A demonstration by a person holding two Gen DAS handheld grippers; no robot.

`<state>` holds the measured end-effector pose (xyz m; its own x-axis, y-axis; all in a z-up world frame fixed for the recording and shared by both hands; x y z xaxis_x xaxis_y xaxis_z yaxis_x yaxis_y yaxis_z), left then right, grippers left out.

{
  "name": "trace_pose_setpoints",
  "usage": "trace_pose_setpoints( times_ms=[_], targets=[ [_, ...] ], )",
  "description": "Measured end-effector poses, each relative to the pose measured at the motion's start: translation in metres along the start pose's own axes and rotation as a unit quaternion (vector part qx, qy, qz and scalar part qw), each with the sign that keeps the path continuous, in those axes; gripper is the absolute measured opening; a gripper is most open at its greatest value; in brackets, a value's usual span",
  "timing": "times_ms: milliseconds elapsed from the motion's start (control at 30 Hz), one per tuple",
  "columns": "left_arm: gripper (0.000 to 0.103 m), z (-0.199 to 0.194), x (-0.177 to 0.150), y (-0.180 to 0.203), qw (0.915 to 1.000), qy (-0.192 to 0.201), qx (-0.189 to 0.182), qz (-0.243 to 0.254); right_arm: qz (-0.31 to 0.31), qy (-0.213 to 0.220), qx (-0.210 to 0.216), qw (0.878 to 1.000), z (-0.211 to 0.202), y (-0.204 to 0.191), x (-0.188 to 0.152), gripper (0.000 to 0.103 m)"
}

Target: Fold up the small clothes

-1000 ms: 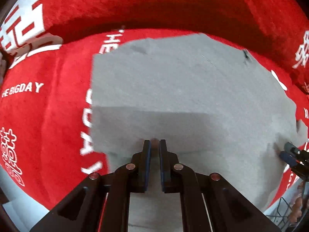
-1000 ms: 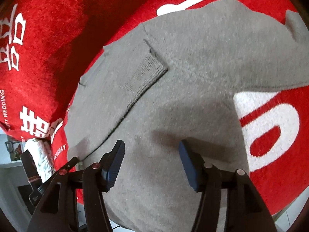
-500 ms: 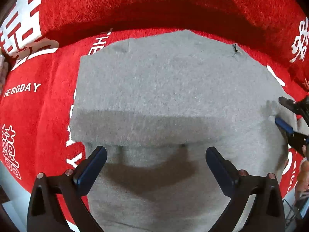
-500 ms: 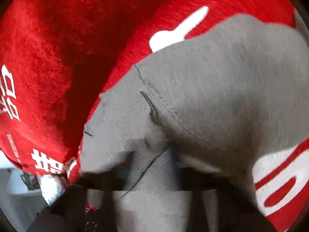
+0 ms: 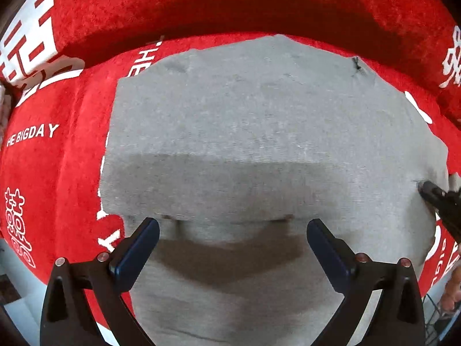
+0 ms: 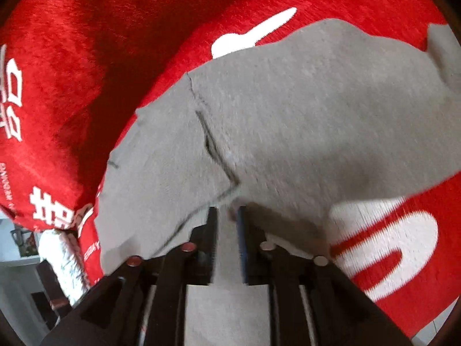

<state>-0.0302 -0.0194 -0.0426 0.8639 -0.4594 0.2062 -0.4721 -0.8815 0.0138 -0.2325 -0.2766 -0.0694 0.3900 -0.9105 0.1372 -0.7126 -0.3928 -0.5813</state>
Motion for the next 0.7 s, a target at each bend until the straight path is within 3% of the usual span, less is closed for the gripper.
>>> trace_pose_setpoints(
  times_ms=[67,267,433,533,700],
  targets=[
    [0.103,-0.001,0.000,0.005,1.0000,0.001,-0.005,-0.001,0.001,-0.003,0.007,1.000,-0.009,0.007,-0.006,0.053],
    [0.103,-0.003,0.004,0.041,0.9993,0.008,-0.027,0.026,0.033,0.007,0.026,0.999,-0.038,0.036,-0.011,0.054],
    [0.103,-0.002,0.006,0.080,0.9972,0.003,-0.049,0.056,0.104,0.046,0.019,0.993,-0.069,0.097,0.004,0.054],
    [0.103,-0.002,0.008,0.100,0.9961,0.006,-0.055,0.069,0.180,0.084,0.023,0.980,-0.089,0.145,0.015,0.054],
    [0.103,-0.001,0.009,0.136,0.9944,0.002,-0.062,0.085,0.286,0.143,0.015,0.947,-0.111,0.215,0.035,0.055]
  ],
)
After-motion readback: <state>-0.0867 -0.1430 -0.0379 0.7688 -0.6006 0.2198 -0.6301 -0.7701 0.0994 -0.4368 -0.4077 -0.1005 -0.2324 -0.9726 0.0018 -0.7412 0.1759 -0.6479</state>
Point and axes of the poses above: each gripper's, at about its wrist camera, not at the fingertips, and z roughly the way its jaws point, y to its right, x to its top, the point moved 5 cm from there along z, roughly the way its jaws point, and after that the axes turned 7 degrees about y, right-handed, at the moved point
